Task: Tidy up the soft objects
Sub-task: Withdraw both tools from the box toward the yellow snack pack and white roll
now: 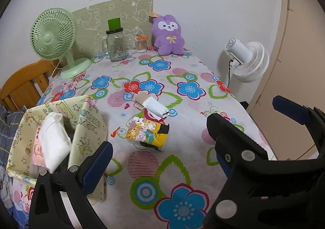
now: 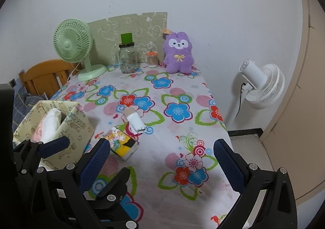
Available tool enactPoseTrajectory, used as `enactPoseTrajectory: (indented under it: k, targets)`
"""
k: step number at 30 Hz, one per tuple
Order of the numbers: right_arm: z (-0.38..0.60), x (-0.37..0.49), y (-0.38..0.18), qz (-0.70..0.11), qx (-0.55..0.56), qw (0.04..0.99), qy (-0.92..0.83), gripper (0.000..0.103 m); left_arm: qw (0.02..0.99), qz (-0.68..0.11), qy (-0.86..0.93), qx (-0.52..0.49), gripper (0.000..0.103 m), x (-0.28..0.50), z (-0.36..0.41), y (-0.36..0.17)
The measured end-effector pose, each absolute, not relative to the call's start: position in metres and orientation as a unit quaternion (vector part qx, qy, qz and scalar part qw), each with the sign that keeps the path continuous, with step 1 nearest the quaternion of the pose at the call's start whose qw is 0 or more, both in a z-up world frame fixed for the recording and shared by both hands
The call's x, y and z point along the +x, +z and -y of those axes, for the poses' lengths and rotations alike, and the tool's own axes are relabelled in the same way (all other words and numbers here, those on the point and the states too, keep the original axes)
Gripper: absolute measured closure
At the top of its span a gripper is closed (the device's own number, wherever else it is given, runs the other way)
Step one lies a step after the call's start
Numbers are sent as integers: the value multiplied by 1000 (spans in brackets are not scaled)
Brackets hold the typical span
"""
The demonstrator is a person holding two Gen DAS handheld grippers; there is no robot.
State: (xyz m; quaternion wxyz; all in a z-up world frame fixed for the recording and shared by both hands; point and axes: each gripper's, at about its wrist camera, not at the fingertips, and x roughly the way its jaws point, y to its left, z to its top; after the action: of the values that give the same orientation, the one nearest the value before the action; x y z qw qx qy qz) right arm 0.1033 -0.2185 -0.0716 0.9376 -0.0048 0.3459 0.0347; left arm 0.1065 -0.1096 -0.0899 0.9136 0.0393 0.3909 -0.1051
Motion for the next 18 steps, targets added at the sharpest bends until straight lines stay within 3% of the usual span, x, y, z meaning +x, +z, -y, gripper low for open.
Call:
enactPoseTrajectory:
  k: [18]
  targets:
    - [233,135,-105,-373,11,927,31,0,903,-416,-100,35,0,136,123,-121]
